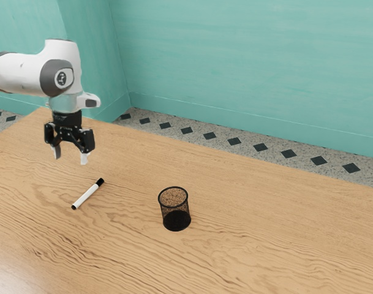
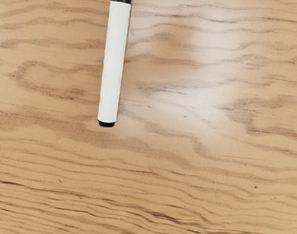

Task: Put the marker into the pen holder.

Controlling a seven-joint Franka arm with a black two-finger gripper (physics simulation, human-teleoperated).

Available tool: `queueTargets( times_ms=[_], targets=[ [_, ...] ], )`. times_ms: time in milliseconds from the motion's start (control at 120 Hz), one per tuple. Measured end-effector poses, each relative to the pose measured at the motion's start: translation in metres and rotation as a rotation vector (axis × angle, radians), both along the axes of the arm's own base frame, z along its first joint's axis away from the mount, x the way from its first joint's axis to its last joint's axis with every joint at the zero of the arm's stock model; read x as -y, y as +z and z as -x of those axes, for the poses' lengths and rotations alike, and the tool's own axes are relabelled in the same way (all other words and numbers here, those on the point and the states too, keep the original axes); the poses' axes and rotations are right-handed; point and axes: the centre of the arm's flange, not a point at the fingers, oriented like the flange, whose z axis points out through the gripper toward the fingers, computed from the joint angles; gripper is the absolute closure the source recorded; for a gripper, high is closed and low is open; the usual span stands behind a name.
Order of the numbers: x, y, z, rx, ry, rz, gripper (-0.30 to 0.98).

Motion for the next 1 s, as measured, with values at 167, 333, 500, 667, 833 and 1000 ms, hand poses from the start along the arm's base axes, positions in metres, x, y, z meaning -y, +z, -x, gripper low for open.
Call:
queueTargets(
  times_ms=[167,333,500,667,833,1000],
  targets=[
    [-0.017,-0.069,-0.014,-0.045,0.036,0.014,0.01],
    [-0.036,-0.117,-0.039,-0.043,0.041,0.021,0.01],
    [-0.056,-0.145,-0.067,-0.023,0.020,0.019,0.01],
    [-0.056,-0.163,-0.077,-0.022,-0.011,0.037,0.01],
    [-0.054,-0.179,-0.076,-0.034,-0.027,0.062,0.02],
    [-0.052,-0.187,-0.076,-0.040,-0.038,0.079,0.03]
  ],
)
